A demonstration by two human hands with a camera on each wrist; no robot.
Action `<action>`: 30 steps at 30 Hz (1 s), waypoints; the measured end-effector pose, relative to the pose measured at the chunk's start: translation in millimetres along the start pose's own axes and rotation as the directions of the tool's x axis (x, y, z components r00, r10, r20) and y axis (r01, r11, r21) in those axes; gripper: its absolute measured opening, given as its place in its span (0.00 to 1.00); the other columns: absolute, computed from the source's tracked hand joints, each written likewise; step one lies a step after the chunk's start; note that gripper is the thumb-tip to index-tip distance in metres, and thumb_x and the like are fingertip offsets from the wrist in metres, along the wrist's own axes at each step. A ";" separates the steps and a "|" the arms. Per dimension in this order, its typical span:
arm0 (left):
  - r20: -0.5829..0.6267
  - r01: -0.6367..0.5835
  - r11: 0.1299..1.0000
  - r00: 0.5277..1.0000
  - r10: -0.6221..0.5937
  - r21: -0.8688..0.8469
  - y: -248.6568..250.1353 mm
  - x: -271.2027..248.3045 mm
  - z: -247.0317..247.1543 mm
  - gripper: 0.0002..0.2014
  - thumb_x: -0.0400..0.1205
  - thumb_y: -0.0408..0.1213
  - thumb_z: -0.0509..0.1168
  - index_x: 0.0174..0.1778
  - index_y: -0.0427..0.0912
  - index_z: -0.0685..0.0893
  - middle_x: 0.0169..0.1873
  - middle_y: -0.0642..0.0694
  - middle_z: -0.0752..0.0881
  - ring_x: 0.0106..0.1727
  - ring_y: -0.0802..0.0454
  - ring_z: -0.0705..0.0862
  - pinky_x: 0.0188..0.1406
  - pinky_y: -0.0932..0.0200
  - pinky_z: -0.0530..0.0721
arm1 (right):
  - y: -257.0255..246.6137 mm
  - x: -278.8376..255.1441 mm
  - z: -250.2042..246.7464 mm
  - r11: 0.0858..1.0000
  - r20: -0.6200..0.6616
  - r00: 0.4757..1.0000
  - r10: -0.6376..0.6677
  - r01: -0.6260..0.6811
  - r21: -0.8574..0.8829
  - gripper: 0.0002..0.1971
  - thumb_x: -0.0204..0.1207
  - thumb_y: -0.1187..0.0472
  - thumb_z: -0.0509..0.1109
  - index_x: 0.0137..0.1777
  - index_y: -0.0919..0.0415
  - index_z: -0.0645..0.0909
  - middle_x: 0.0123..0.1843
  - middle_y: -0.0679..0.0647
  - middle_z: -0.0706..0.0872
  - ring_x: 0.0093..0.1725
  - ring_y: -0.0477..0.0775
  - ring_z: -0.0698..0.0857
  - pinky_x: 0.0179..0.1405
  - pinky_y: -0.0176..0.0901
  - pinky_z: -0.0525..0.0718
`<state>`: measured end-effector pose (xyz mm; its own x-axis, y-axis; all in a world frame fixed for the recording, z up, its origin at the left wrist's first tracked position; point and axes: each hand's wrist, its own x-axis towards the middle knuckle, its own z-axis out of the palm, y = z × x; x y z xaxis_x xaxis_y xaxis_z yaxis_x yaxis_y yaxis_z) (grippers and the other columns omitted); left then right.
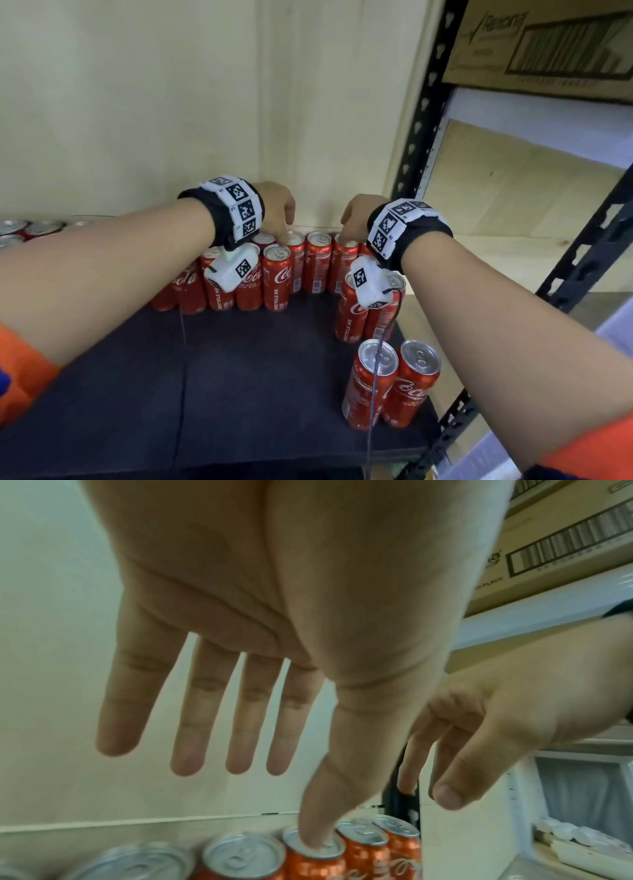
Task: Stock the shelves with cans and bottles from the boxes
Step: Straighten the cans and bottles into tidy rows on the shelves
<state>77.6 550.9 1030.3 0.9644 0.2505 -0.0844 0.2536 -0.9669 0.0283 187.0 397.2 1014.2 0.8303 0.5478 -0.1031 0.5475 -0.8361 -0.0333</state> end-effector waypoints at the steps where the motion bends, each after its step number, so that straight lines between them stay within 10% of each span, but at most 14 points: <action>1: -0.031 0.020 1.000 0.999 -0.020 -0.004 -7.6 -2.4 1.3 0.23 0.73 0.46 0.80 0.63 0.45 0.86 0.59 0.48 0.87 0.58 0.48 0.85 0.59 0.51 0.85 | -7.7 -1.3 -1.7 1.000 -0.030 0.999 -0.022 0.022 -0.015 0.18 0.70 0.52 0.81 0.60 0.54 0.91 0.62 0.55 0.91 0.57 0.58 0.90 0.59 0.56 0.89; 14: -0.071 0.112 0.992 0.991 -0.116 -0.053 -59.9 -28.4 49.8 0.28 0.77 0.49 0.76 0.72 0.44 0.82 0.63 0.45 0.86 0.61 0.45 0.85 0.59 0.52 0.83 | -83.2 -17.0 27.1 0.941 -0.108 0.952 -0.286 0.300 0.153 0.20 0.72 0.54 0.80 0.61 0.61 0.88 0.55 0.57 0.91 0.53 0.58 0.90 0.54 0.49 0.90; 23: -0.095 0.165 0.986 0.982 -0.164 0.005 -55.1 -24.8 73.0 0.13 0.71 0.49 0.78 0.43 0.49 0.84 0.40 0.50 0.88 0.42 0.47 0.86 0.47 0.47 0.89 | -90.3 -7.7 45.3 0.937 -0.079 0.944 -0.321 0.329 0.122 0.23 0.69 0.55 0.81 0.62 0.65 0.86 0.56 0.60 0.90 0.52 0.61 0.90 0.53 0.54 0.91; 30: -0.055 0.116 0.993 0.992 -0.115 0.009 -54.4 -18.4 68.8 0.27 0.67 0.49 0.83 0.60 0.46 0.85 0.46 0.50 0.89 0.45 0.47 0.88 0.48 0.47 0.90 | -93.6 0.7 50.0 0.936 -0.090 0.941 -0.326 0.334 0.106 0.22 0.71 0.58 0.82 0.64 0.60 0.83 0.62 0.59 0.87 0.61 0.62 0.86 0.50 0.46 0.80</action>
<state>40.9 595.5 961.7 0.9314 0.3627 -0.0322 0.3631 -0.9317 0.0091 131.1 474.4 967.6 0.6124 0.7906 0.0030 0.7792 -0.6029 -0.1712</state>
